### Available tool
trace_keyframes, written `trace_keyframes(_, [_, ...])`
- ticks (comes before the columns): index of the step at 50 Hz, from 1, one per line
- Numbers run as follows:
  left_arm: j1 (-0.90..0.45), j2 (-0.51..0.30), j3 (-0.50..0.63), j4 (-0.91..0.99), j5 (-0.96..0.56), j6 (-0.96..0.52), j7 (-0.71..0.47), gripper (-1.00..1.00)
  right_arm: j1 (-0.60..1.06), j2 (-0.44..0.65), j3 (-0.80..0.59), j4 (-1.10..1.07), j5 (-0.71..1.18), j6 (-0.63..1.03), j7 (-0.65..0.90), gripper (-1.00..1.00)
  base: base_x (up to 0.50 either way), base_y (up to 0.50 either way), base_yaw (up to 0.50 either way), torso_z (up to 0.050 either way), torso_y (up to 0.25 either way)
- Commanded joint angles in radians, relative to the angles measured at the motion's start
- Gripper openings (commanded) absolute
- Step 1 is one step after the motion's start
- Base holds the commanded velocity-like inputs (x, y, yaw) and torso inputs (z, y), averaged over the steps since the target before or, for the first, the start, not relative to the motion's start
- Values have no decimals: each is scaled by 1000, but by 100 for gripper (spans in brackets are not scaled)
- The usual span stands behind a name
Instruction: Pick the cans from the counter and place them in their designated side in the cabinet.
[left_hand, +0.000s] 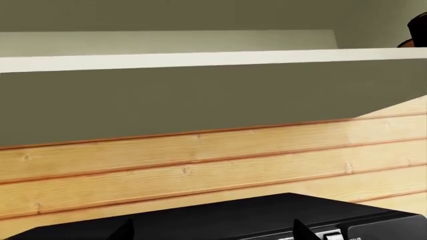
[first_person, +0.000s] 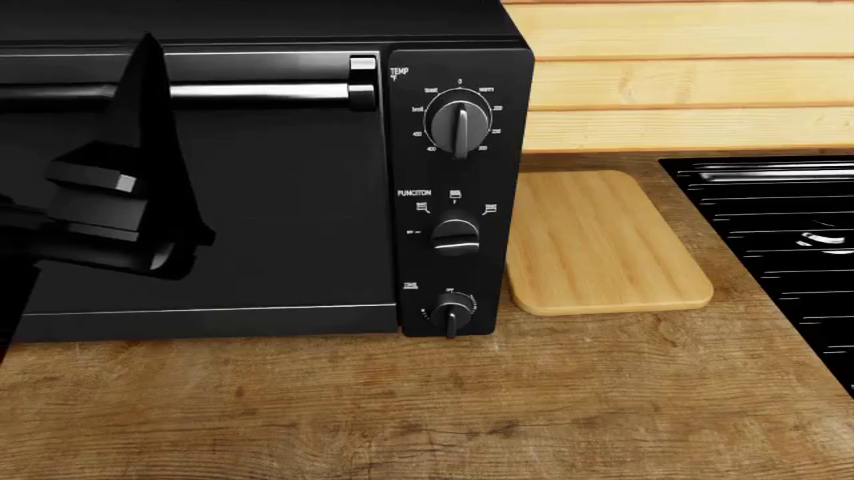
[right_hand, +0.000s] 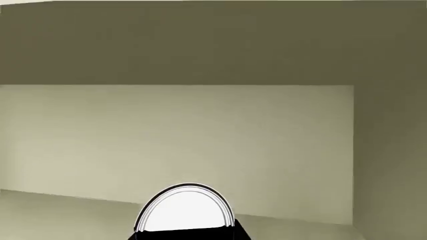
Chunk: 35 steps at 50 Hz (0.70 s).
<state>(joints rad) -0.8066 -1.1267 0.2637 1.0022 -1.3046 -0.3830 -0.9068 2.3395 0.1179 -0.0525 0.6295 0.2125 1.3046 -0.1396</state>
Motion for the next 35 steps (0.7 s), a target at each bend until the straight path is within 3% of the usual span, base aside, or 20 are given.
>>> trace_keyframes(1, [1,5,5,-3,6,1,3,100,17,-69,50,95,-196,66,-121,-100,0,0,0,0,0])
trace_keyframes(18, [-7,13,16,-8,9,-5,4,100,17,-98,47,131,-252,96,-148,-100,0,0,0,0,1])
trace_keyframes(35, [-2,6,14,-11,9,2,6,100,17,-76,73,187,-121,93,36,-100,0,0,0,1,2])
